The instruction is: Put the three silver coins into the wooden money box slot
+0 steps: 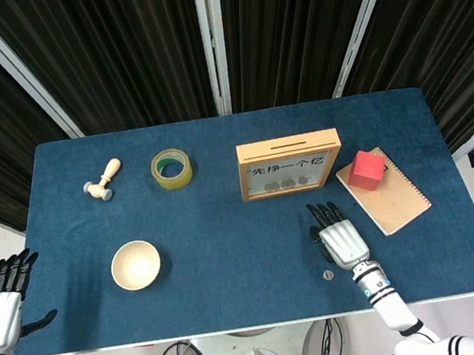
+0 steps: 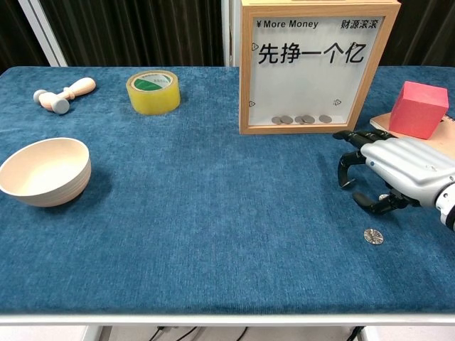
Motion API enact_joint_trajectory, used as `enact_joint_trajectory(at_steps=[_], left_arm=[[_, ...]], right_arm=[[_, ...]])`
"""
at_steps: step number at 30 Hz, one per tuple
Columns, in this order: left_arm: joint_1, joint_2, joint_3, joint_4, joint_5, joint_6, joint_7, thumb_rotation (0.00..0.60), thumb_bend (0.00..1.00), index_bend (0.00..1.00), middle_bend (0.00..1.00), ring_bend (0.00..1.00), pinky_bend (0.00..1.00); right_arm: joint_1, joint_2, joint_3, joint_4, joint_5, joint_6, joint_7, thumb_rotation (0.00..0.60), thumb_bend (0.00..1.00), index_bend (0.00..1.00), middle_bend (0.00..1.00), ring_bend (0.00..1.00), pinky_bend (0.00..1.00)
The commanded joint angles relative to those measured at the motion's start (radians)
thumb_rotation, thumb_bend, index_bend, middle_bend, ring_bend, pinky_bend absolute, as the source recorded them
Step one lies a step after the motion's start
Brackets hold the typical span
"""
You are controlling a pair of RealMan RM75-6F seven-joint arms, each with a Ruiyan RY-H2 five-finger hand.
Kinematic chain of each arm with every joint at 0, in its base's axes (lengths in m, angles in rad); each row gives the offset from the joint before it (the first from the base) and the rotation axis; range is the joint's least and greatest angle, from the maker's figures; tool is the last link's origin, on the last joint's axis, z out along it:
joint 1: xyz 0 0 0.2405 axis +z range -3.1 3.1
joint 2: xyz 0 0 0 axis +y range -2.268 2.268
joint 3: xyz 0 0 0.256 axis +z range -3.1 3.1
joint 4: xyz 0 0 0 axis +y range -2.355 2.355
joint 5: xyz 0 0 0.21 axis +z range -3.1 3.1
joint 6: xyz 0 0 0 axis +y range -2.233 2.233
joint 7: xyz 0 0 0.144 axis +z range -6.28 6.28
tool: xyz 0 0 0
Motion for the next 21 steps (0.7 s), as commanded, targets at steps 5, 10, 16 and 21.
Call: enact_joint_trajectory(at_steps=[5,10,16,21], left_arm=[[-0.002,-0.011,-0.001,0.028,0.002,0.001,-0.026,0.6,0.0,0.01,0.0,0.0,0.0],[-0.003,-0.014,-0.003,0.04,-0.002,0.002,-0.039,0.6,0.0,0.01,0.0,0.0,0.0],[-0.002,-0.016,-0.003,0.048,-0.003,0.003,-0.048,0.6,0.0,0.01,0.0,0.0,0.0],[-0.002,-0.016,-0.002,0.045,-0.004,0.002,-0.045,0.6,0.0,0.01,0.0,0.0,0.0]], right_arm=[[0.004,-0.039,-0.002,0.057,-0.034,0.033,0.002,0.6,0.34,0.59,0.0,0.0,0.0],[0.007,-0.055,-0.001,0.082,-0.046,0.04,0.02,0.6,0.34,0.58,0.0,0.0,0.0],[0.008,-0.055,-0.005,0.089,-0.058,0.041,0.031,0.6,0.34,0.53,0.0,0.0,0.0],[0.007,-0.046,-0.008,0.08,-0.063,0.042,0.037,0.6,0.34,0.51,0.0,0.0,0.0]])
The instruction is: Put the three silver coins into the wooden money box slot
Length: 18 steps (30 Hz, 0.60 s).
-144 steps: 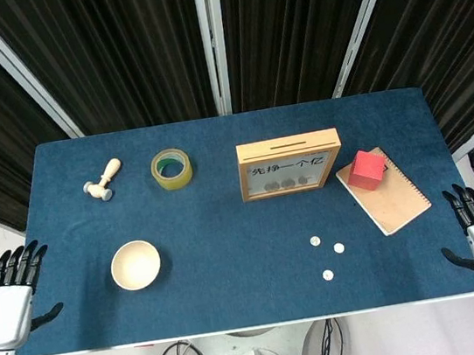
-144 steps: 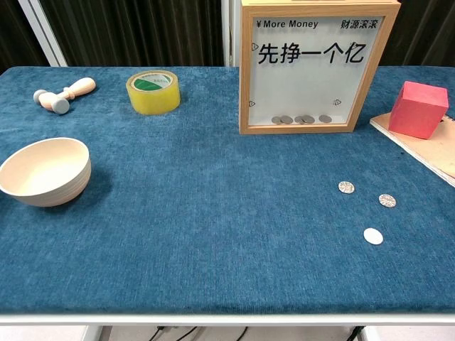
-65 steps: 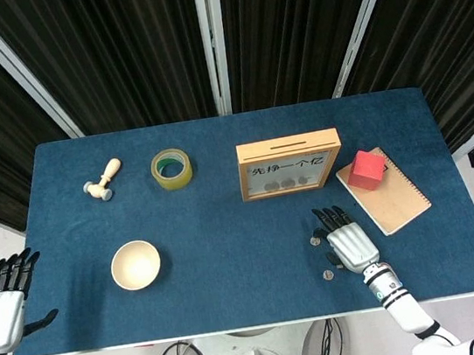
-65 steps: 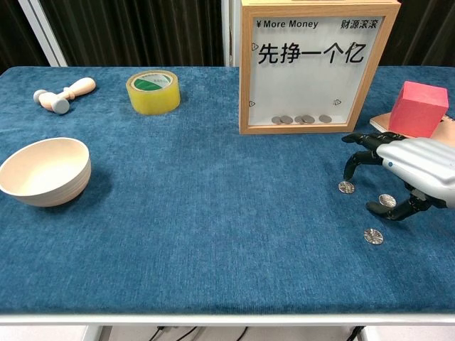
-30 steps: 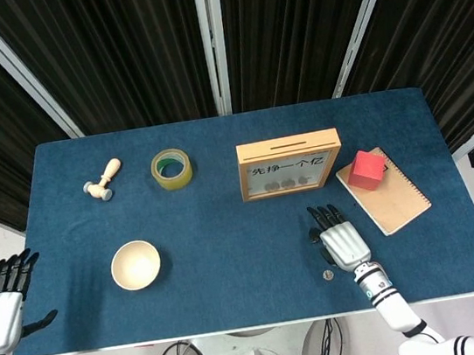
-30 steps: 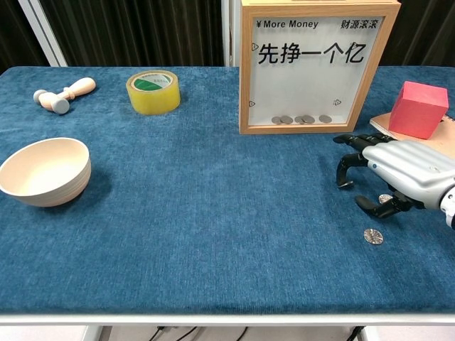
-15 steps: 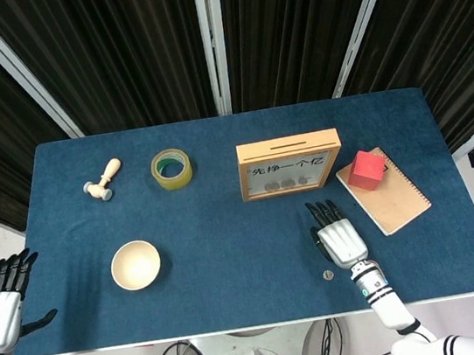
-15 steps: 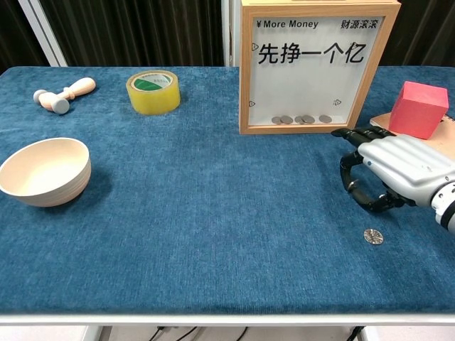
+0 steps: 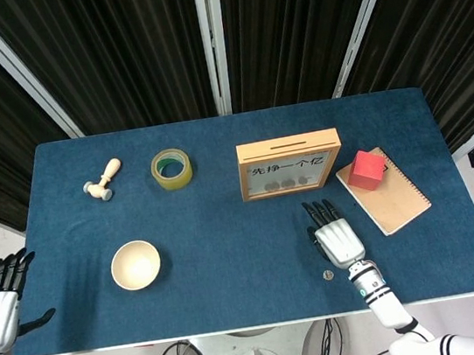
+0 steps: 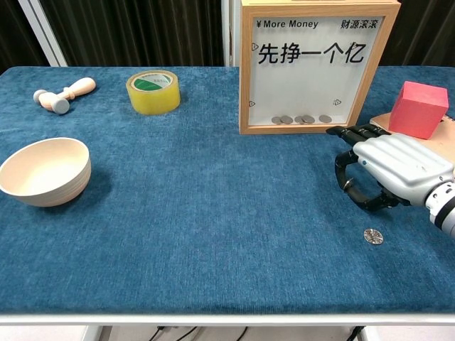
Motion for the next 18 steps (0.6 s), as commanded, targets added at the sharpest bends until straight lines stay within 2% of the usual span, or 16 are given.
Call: enact_joint_trajectory(at_steps=[1,12,18], left_arm=[[0.0,0.0,0.001,-0.002,0.0,0.0,0.001,0.6,0.0,0.01,0.0,0.0,0.0],[0.001,0.007,0.003,-0.017,0.009,0.008,0.007,0.6,0.0,0.01,0.0,0.0,0.0],[0.001,0.006,0.005,-0.02,0.01,0.006,0.011,0.6,0.0,0.01,0.0,0.0,0.0]], right_arm=[[-0.001,0.005,-0.002,-0.004,-0.001,-0.001,0.001,0.6,0.34,0.5,0.0,0.0,0.0],[-0.01,0.02,-0.003,-0.025,-0.012,0.018,0.011,0.6,0.34,0.49,0.0,0.0,0.0],[-0.013,0.021,0.0,-0.026,-0.013,0.024,0.015,0.6,0.35,0.53,0.0,0.0,0.0]])
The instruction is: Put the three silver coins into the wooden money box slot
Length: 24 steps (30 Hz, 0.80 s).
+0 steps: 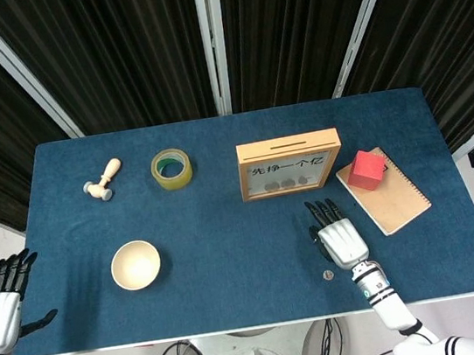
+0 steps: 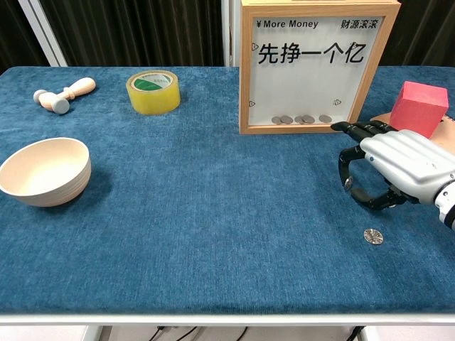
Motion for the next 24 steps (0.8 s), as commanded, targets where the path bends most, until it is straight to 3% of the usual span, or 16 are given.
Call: enact_joint_trajectory(at_steps=[1,14,24], left_arm=[[0.0,0.0,0.001,-0.001,-0.001,-0.001,0.0,0.6,0.0,0.01,0.0,0.0,0.0],[0.0,0.009,0.0,-0.01,0.0,0.002,-0.01,0.6,0.0,0.01,0.0,0.0,0.0],[0.003,0.025,-0.001,-0.042,0.007,0.014,-0.003,0.6,0.0,0.01,0.0,0.0,0.0]], right_arm=[[-0.001,-0.001,0.001,0.002,0.001,0.001,0.0,0.6,0.36,0.53,0.0,0.0,0.0],[-0.002,0.025,0.012,-0.034,-0.01,0.017,0.021,0.6,0.48,0.65,0.0,0.0,0.0],[-0.008,0.237,0.09,-0.361,-0.138,0.183,0.047,0.6,0.48,0.71,0.01,0.0,0.0]])
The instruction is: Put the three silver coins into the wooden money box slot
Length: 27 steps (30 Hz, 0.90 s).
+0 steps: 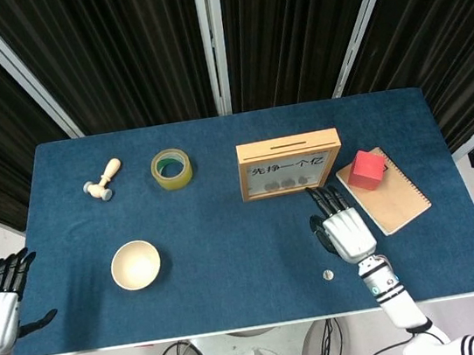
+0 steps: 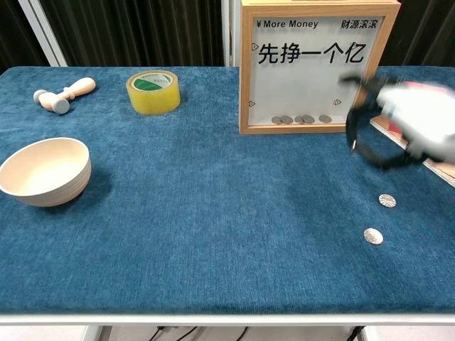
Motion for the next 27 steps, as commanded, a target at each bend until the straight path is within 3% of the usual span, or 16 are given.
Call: enact_joint_trajectory(at_steps=[1,5,10,17,20,27], left_arm=[[0.0,0.001,0.0,-0.006,0.002,0.002,0.007,0.6,0.0,0.01,0.0,0.0,0.0],[-0.001,0.003,0.0,-0.018,0.007,0.004,0.02,0.6,0.0,0.01,0.0,0.0,0.0],[-0.001,0.009,0.001,-0.034,0.017,0.012,0.036,0.6,0.0,0.01,0.0,0.0,0.0],[-0.001,0.016,0.007,-0.048,0.021,0.006,0.046,0.6,0.0,0.01,0.0,0.0,0.0],[-0.002,0.018,0.008,-0.05,0.023,0.004,0.045,0.6,0.0,0.01,0.0,0.0,0.0],[-0.008,0.02,0.011,-0.047,0.027,-0.005,0.03,0.6,0.0,0.01,0.0,0.0,0.0]], right_arm=[[-0.007,0.108,0.051,-0.152,-0.076,0.1,-0.008,0.6,0.48,0.72,0.01,0.0,0.0],[0.002,0.18,0.12,-0.263,-0.093,0.146,-0.078,0.6,0.48,0.74,0.02,0.0,0.0],[0.051,0.214,0.239,-0.339,-0.007,0.131,-0.199,0.6,0.48,0.74,0.03,0.0,0.0],[0.187,0.148,0.398,-0.334,0.285,0.055,-0.379,0.6,0.48,0.77,0.06,0.0,0.0],[0.25,0.124,0.429,-0.293,0.363,0.047,-0.476,0.6,0.48,0.77,0.06,0.0,0.0],[0.347,0.063,0.436,-0.22,0.518,0.067,-0.642,0.6,0.48,0.77,0.06,0.0,0.0]])
